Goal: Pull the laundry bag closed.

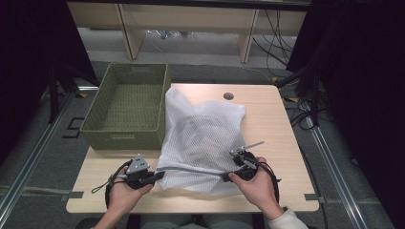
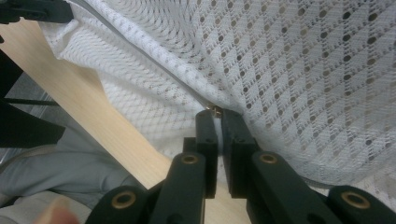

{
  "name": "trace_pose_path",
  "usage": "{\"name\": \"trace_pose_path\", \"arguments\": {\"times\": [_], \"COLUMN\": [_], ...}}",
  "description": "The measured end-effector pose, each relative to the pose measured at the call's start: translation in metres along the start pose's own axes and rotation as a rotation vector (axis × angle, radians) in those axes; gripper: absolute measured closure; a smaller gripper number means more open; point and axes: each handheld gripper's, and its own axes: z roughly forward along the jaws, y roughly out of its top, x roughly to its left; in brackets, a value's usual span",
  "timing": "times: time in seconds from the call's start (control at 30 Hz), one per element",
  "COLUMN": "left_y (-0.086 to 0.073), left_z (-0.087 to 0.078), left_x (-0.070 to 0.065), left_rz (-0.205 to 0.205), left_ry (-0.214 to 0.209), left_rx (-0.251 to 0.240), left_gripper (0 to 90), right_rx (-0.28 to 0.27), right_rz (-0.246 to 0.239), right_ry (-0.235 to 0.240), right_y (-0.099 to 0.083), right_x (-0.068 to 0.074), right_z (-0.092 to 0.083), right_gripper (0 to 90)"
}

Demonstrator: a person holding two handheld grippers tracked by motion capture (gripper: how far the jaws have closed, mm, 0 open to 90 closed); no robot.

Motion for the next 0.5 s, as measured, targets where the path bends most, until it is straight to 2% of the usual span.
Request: {"name": "trace_pose_path", "arguments": {"times": [0.07,0.2,0.23,0.27,0.5], "left_y": [0.0002,0.0003,-0.0002,-0.0001,0.0003], "left_z": [-0.0005,-0.0008,-0.0002,-0.0003,-0.0008], "left_x": [0.0007,0.0007,0.0001,-0.0003,-0.0012], "left_rz": [0.001,0.003,-0.005,-0.009,-0.012], "left_ry": [-0.011,-0.001,-0.003,-0.004,-0.005], "left_rx": [0.004,0.005,-0.01,-0.013,-0.013], "left_gripper": [88.3,88.3,88.3,88.3,88.3], "right_rx": [0.0,0.006,0.003,0.004,-0.002], "right_rz": [-0.003,0.015,0.002,0.011,0.011], "right_ry": [0.001,0.006,-0.002,-0.007,-0.023], "right_y": [-0.0004,-0.0015,-0.0015,-0.0021,-0.0063], "right_x": [-0.0004,0.0001,-0.0011,-0.0005,-0.0014], "right_z": [-0.0003,-0.0016,-0.0014,-0.0023,-0.0041], "right_gripper": [87.1,87.1,87.1,87.1,87.1]}}
